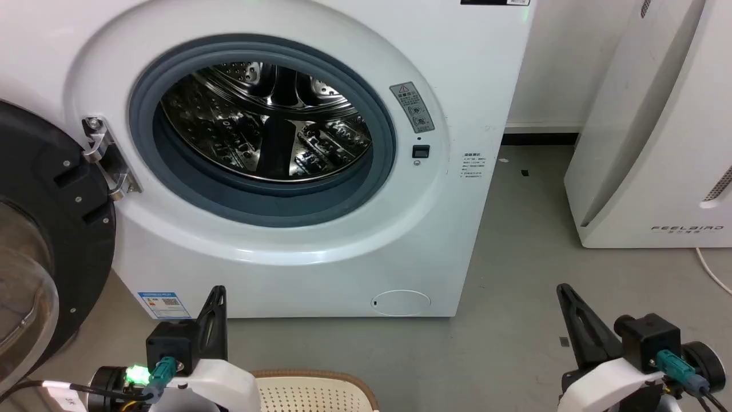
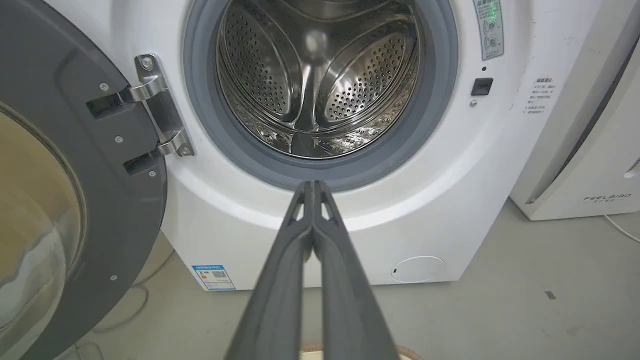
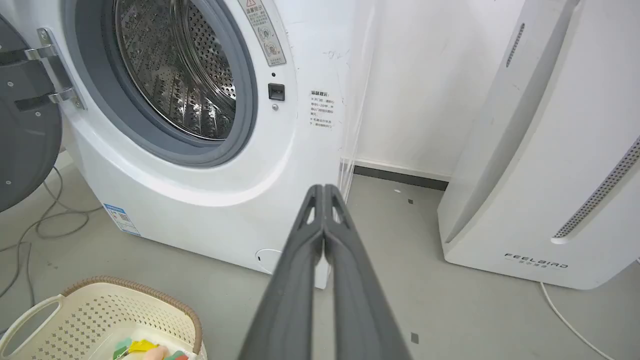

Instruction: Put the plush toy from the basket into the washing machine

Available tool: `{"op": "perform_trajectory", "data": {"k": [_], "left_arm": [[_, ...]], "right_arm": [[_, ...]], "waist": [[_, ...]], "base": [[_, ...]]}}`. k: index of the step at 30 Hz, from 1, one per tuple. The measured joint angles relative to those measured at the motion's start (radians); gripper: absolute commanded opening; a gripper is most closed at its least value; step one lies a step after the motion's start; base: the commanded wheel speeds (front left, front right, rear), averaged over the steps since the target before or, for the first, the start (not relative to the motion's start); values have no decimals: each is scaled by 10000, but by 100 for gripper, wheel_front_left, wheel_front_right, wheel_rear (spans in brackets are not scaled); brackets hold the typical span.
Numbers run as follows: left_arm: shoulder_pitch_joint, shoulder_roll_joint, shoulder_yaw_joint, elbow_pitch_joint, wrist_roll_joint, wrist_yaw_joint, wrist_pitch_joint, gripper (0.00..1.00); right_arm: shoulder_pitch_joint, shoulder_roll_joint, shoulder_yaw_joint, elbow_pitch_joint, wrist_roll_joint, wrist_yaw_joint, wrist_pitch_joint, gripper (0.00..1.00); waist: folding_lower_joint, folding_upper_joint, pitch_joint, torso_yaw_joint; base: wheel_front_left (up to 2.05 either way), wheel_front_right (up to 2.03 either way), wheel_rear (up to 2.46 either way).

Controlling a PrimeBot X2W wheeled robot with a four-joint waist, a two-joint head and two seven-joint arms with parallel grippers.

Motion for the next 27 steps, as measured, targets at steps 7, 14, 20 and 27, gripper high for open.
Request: {"op": "perform_trajectory", "data": {"k": [7,14,20,27], "left_arm": [[8,0,-13,8,0,12,0,100],[9,0,-123,33,-6,27,-79,100],[9,0,-222,127,-69,61,-194,100],[7,-2,-401,445,-178,105,-334,100]], "right_arm": [[6,0,0,-2,6,0,0,100],[11,0,-31,-12,44,0,-61,100],[18,0,-107,-33,113,0,-190,100],[19,0,-222,-90,117,0,-314,100]], "waist": [[0,0,0,0],[0,0,18,-6],[0,0,69,-23],[0,0,206,-73]], "base": [[0,0,0],[0,0,0],[0,0,0],[0,0,0]]}}
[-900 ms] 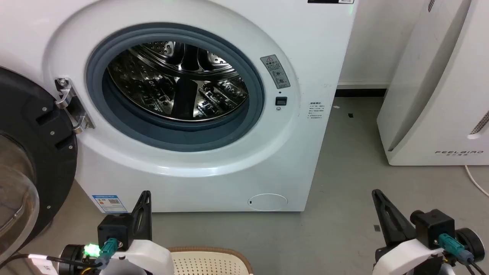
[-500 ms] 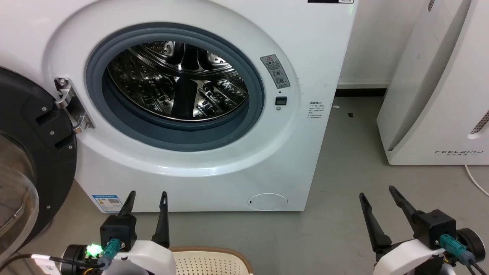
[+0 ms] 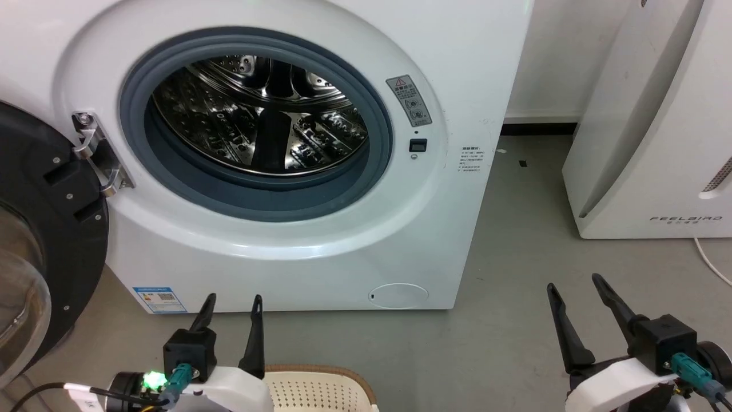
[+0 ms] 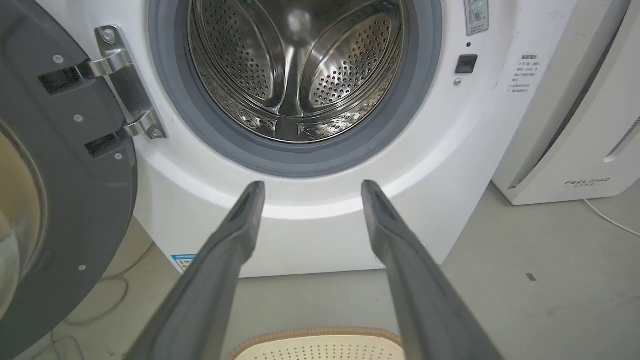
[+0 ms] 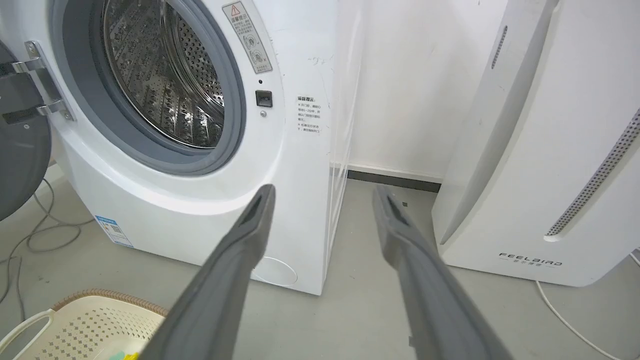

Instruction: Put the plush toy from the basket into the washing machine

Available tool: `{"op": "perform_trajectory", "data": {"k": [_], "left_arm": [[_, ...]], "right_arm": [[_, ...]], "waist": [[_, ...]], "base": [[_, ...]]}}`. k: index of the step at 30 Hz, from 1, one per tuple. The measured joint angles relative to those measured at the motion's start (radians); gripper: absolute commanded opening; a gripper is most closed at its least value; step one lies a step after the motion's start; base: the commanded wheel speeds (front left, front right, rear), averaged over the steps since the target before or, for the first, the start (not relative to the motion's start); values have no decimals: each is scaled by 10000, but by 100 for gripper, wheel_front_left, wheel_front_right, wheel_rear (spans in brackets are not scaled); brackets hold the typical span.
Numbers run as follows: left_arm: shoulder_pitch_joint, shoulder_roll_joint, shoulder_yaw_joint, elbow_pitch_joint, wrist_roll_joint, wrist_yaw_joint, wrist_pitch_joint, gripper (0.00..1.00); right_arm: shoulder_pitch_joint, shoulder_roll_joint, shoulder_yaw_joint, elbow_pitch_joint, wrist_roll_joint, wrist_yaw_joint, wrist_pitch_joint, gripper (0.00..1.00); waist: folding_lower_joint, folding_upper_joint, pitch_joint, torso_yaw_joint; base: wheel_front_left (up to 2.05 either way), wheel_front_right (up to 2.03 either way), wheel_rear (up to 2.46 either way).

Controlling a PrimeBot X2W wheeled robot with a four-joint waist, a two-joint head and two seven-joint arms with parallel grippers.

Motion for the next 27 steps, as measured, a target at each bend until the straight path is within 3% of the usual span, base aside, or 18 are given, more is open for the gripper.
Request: {"op": "perform_trajectory", "data": {"k": [27], "left_arm": [[-1550,96,-685,3231,-445,-92,-468,100]], "right_arm": [[-288,0,-334,-533,190,0,-593,100]], "waist": [[0,0,1595,-385]], "base": [[0,0,0]]}}
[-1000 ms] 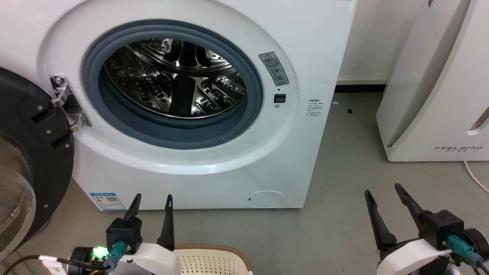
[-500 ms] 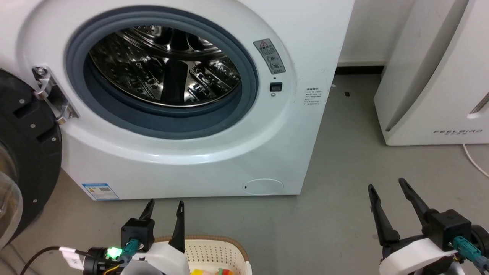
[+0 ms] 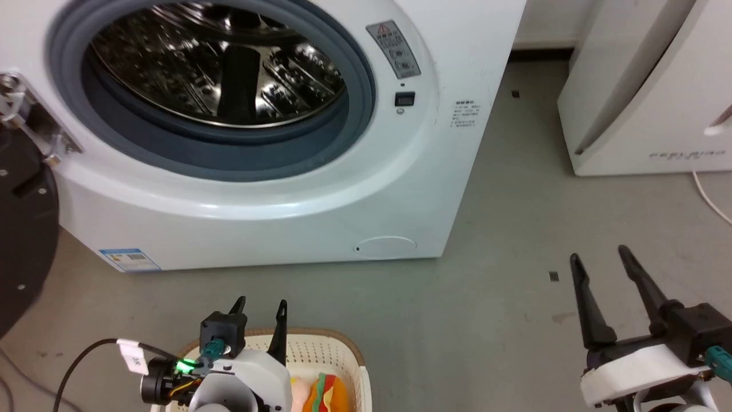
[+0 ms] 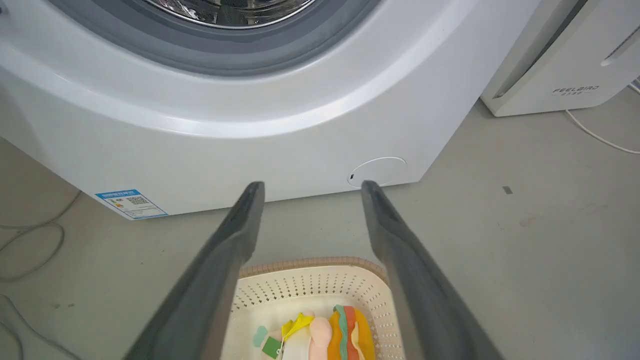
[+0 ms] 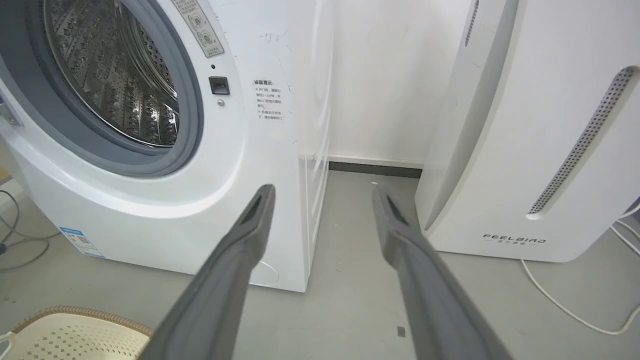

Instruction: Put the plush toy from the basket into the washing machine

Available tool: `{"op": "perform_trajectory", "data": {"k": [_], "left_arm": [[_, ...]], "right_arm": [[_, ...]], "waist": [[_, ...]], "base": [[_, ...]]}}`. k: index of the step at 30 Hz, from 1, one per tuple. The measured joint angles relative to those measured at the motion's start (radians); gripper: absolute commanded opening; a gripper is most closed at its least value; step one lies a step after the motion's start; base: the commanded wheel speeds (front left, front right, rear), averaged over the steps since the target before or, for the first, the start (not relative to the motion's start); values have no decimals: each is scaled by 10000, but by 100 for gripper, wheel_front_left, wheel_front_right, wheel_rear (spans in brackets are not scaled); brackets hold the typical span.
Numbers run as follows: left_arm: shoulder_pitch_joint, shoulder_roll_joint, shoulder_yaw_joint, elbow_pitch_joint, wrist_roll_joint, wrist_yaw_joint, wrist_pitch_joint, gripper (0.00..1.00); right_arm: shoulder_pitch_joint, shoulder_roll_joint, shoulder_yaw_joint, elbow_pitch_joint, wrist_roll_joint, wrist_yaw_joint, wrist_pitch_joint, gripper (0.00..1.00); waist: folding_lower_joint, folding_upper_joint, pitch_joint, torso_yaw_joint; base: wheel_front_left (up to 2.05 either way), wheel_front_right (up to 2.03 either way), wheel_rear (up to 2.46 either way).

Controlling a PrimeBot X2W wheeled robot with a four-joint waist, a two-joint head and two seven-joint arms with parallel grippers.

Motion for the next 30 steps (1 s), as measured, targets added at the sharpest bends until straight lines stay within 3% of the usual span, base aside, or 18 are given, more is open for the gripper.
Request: {"op": "perform_trajectory", "data": {"k": [30], "left_arm": [[-2143,830,-1003,3950,-514,-366,587,100]], "right_arm": [[-832,0,-754,-244,562,0,-608,100]], "waist": [[0,0,2876,-771]], "base": [[0,0,0]]}}
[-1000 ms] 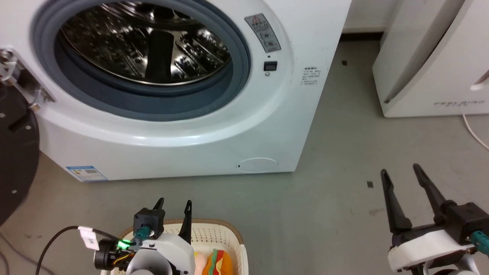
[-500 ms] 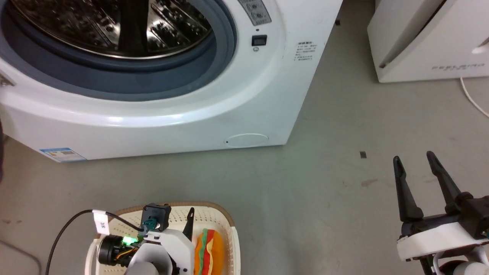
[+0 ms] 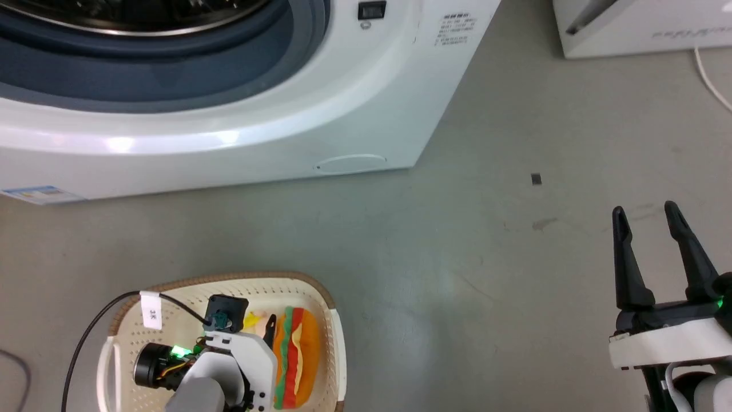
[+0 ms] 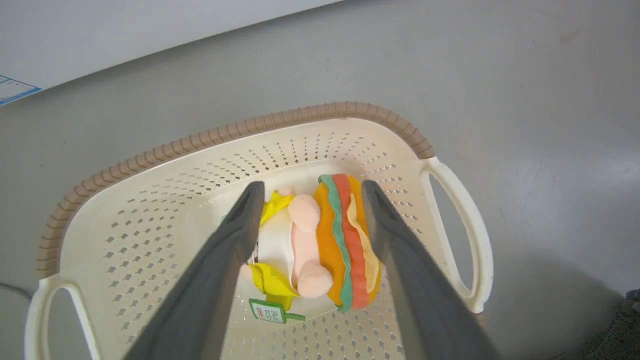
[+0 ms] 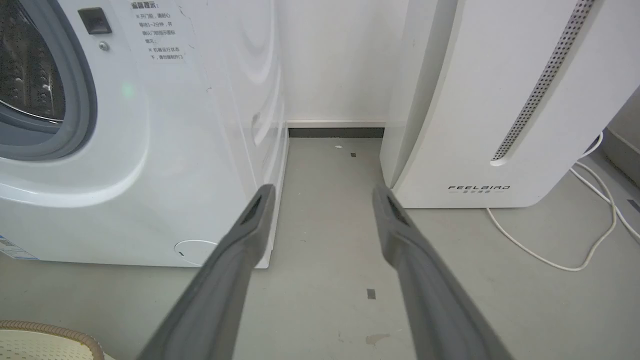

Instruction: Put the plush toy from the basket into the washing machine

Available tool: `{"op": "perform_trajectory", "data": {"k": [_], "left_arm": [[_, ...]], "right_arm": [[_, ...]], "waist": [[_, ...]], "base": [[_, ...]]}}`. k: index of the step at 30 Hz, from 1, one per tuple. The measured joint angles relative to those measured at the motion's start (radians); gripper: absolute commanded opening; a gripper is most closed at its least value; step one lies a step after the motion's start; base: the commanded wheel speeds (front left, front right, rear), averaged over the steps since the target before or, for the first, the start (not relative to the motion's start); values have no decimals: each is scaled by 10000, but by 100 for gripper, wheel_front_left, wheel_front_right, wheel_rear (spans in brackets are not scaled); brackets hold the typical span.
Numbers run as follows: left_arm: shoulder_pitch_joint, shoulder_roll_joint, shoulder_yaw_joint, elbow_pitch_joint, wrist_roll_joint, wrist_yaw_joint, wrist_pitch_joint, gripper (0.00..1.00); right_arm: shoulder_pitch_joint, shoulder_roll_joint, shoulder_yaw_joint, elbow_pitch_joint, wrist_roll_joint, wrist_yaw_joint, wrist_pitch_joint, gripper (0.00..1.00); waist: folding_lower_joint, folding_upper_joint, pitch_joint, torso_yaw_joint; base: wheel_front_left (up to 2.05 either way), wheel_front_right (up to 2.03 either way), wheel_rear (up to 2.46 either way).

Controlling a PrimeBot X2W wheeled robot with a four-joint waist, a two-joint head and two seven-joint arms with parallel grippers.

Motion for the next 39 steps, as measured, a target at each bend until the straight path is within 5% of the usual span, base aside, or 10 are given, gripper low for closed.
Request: {"op": "perform_trajectory", "data": {"k": [39], "left_arm": [[-3273,938,-1699,3975,-642,-65,121,100]], "right_arm": [[-834,2,-552,-849,598,0,-796,100]], "waist": [[0,0,4255,-731]], "base": [[0,0,0]]}}
